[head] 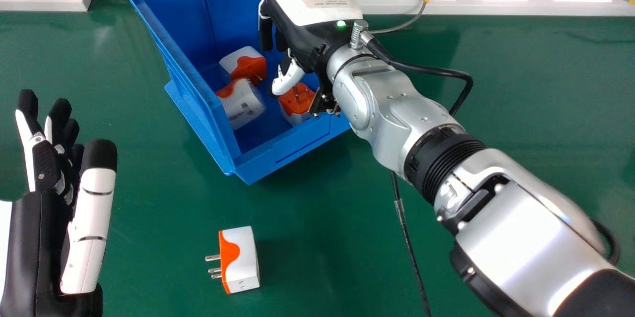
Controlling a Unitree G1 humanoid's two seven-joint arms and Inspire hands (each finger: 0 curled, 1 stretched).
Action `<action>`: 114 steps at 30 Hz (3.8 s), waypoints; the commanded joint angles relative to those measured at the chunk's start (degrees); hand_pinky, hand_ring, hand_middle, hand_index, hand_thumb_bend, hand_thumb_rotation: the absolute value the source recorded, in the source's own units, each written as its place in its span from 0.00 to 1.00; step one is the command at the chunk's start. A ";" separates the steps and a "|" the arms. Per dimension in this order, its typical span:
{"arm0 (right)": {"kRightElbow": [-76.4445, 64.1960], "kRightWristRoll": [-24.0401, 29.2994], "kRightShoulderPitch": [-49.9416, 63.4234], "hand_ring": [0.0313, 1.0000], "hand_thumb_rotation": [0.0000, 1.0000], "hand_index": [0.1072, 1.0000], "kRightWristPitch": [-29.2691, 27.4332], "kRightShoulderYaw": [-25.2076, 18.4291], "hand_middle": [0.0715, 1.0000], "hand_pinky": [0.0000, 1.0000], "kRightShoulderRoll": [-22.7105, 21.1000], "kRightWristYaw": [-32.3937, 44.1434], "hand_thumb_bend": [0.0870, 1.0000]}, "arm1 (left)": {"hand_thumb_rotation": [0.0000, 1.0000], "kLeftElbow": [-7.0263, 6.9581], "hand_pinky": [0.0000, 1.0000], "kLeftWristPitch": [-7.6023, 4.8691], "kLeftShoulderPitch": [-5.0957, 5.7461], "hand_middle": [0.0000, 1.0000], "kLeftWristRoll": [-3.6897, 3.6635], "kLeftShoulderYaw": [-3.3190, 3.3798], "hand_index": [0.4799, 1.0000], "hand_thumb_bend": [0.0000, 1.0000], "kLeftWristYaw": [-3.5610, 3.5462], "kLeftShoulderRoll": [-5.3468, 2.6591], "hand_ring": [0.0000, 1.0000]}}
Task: Pick all objects and put in blue box
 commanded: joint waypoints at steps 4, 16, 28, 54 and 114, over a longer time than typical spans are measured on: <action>-1.69 0.29 -0.55 0.51 0.18 0.55 -0.45 -0.24 0.59 0.40 -1.08 -1.85 0.47 | 0.84 -0.37 1.00 -1.07 -0.32 1.00 0.56 -0.50 1.00 0.65 0.35 -0.01 1.00; -24.38 3.34 15.37 0.94 0.79 0.94 -11.92 -6.60 0.95 0.81 -10.70 -13.60 0.45 | 0.84 1.88 1.00 -2.67 -2.31 1.00 -0.78 0.24 1.00 0.63 0.36 0.01 1.00; -70.79 1.43 55.95 0.93 0.83 0.96 -19.82 -9.92 0.97 0.80 -25.30 -9.88 0.43 | 0.85 3.97 1.00 -3.62 -2.74 1.00 -0.88 0.72 1.00 0.59 0.60 -0.35 1.00; -62.06 -8.54 73.86 0.84 0.77 0.86 -37.31 -5.99 0.89 0.72 -31.05 -9.50 0.39 | 0.85 4.90 1.00 -3.29 -3.84 1.00 -0.11 0.99 1.00 0.58 1.87 0.19 1.00; -30.42 -16.59 42.75 0.78 0.61 0.80 -23.25 12.07 0.83 0.64 -9.29 -9.52 0.41 | 0.85 4.84 1.00 -3.55 -4.52 1.00 -1.23 2.39 1.00 0.54 0.35 0.66 1.00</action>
